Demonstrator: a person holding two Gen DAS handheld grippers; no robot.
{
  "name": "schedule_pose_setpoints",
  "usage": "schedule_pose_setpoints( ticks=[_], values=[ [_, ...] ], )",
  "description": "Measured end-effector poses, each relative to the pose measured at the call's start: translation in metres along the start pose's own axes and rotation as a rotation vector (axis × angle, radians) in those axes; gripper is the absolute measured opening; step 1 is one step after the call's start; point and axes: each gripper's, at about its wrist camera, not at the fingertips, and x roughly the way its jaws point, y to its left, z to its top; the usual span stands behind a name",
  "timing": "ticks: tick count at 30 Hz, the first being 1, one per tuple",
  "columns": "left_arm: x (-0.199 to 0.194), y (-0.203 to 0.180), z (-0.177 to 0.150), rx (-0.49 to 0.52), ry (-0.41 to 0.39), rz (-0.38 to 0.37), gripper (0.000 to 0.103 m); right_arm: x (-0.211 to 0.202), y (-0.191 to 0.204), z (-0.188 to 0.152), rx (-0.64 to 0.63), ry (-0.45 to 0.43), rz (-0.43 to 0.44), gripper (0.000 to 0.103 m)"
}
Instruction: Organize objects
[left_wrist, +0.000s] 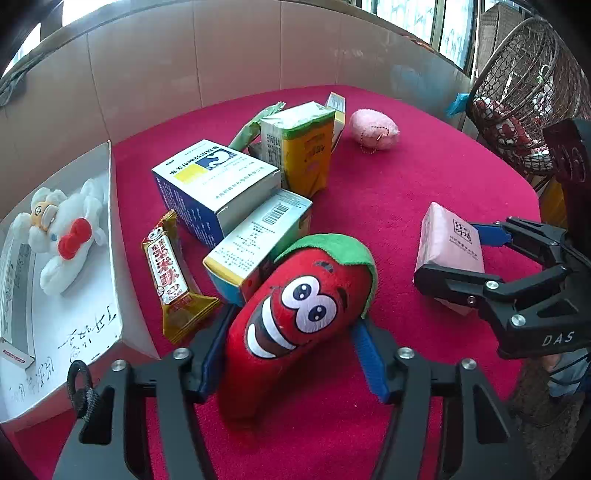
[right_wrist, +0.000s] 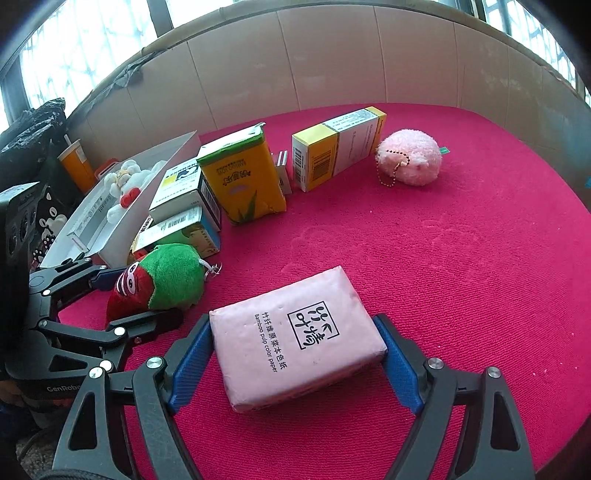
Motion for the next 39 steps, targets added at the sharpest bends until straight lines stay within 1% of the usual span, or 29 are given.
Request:
schedule_pose_setpoints(
  ticks=[2,4,7,10,13,22,26,29,33,39],
  values=[
    [-0.002,0.0,0.0,-0.007,-0.01,0.0,0.05,0.0,0.0,0.0,0.001,-0.001,0.001,0.088],
    [-0.008,0.001,-0.002,-0.015,-0.034,-0.006,0.046,0.0,0.0,0.0,0.001,-0.002,0.002,0.088],
    [-0.021,0.0,-0.003,-0.004,-0.099,0.006,0.042,0.0,-0.001,0.0,0.003,-0.006,0.005,0.088],
    [-0.031,-0.005,-0.004,0.016,-0.147,0.026,0.042,-0.001,0.0,0.0,0.004,-0.007,0.005,0.088],
    [-0.034,-0.008,-0.003,0.029,-0.166,0.036,0.041,-0.001,-0.001,0.001,0.005,-0.008,0.005,0.088],
    [-0.033,-0.002,-0.001,-0.013,-0.159,0.049,0.041,-0.002,-0.002,-0.001,0.013,-0.021,0.006,0.087],
    [-0.033,-0.001,-0.002,-0.011,-0.164,0.055,0.041,-0.004,-0.002,-0.002,0.026,-0.032,0.004,0.087],
    [-0.034,-0.002,-0.003,-0.008,-0.173,0.069,0.042,-0.008,-0.004,-0.003,0.041,-0.046,-0.015,0.087],
    [-0.04,-0.003,-0.005,-0.009,-0.205,0.1,0.042,-0.015,-0.006,-0.003,0.049,-0.073,-0.031,0.087],
    [-0.053,-0.001,-0.009,-0.025,-0.266,0.156,0.042,-0.018,-0.002,-0.004,0.037,-0.089,-0.042,0.087]
  ],
)
